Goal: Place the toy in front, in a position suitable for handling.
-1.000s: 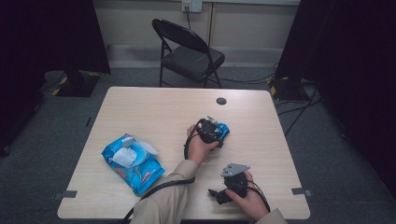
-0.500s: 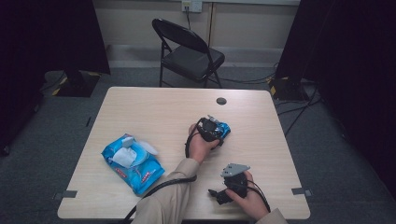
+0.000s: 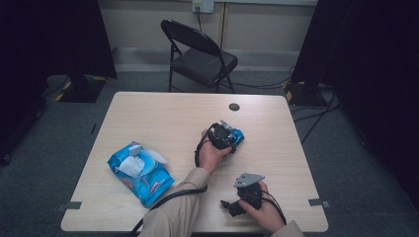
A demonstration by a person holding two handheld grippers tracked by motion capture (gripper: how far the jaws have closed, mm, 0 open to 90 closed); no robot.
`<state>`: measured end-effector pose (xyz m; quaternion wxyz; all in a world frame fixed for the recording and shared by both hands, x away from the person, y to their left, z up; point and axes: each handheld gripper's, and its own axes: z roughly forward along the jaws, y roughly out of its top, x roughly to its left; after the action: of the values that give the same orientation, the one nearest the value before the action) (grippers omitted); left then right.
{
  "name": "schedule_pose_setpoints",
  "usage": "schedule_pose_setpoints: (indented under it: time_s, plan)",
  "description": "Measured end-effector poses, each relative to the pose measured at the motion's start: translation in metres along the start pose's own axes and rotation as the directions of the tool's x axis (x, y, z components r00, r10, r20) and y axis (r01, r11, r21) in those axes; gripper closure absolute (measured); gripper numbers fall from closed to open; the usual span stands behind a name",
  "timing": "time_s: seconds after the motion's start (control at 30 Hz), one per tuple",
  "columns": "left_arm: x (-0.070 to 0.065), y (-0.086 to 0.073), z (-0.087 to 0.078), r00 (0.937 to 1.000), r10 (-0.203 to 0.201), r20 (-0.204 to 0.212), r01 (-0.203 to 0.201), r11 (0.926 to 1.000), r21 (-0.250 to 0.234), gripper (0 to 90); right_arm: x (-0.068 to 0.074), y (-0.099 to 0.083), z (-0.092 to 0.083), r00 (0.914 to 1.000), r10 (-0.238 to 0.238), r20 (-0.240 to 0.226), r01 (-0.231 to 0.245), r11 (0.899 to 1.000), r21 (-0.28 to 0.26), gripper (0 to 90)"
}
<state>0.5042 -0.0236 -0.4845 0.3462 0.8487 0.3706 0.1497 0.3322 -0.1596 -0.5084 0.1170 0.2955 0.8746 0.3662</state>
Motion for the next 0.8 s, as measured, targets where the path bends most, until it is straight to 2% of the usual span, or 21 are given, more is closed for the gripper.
schedule_pose_setpoints:
  time_s: [0.3, 0.47, 0.57, 0.6, 0.63, 0.73, 0.8]
  plan:
    - [0.004, 0.001, -0.013, 0.9999, 0.01, -0.003, -0.01, 0.9999, -0.006, 28.1, 0.0, 0.0, 0.0, 1.0, -0.002, -0.002, 0.002, 1.0, 0.0, 0.7]
    - [0.003, -0.004, -0.029, 0.9998, 0.013, 0.012, -0.013, 0.9997, -0.021, 28.1, 0.0, 0.0, 0.0, 1.0, -0.002, -0.002, 0.002, 1.0, 0.0, 0.7]
    - [0.001, -0.011, -0.042, 0.9997, 0.008, 0.025, -0.007, 0.9997, -0.025, 28.1, 0.0, 0.0, 0.0, 1.0, -0.002, -0.003, 0.002, 1.0, 0.001, 0.7]
    - [0.0, -0.018, -0.049, 0.9995, -0.007, 0.031, 0.008, 0.9996, -0.025, 28.1, 0.0, 0.0, 0.0, 1.0, -0.002, -0.003, 0.002, 1.0, 0.001, 0.7]
    - [0.0, -0.018, -0.049, 0.9995, -0.007, 0.031, 0.008, 0.9996, -0.025, 28.1, 0.0, 0.0, 0.0, 1.0, -0.002, -0.003, 0.002, 1.0, 0.001, 0.7]
    - [-0.001, -0.034, -0.064, 0.9996, 0.004, 0.029, -0.003, 0.9998, -0.018, 28.1, 0.0, 0.0, 0.0, 1.0, -0.001, -0.002, 0.001, 1.0, 0.001, 0.7]
    - [-0.002, -0.046, -0.073, 0.9991, -0.025, 0.033, 0.026, 0.9994, -0.023, 28.1, 0.0, 0.0, 0.0, 1.0, -0.002, -0.002, 0.002, 1.0, 0.0, 0.7]
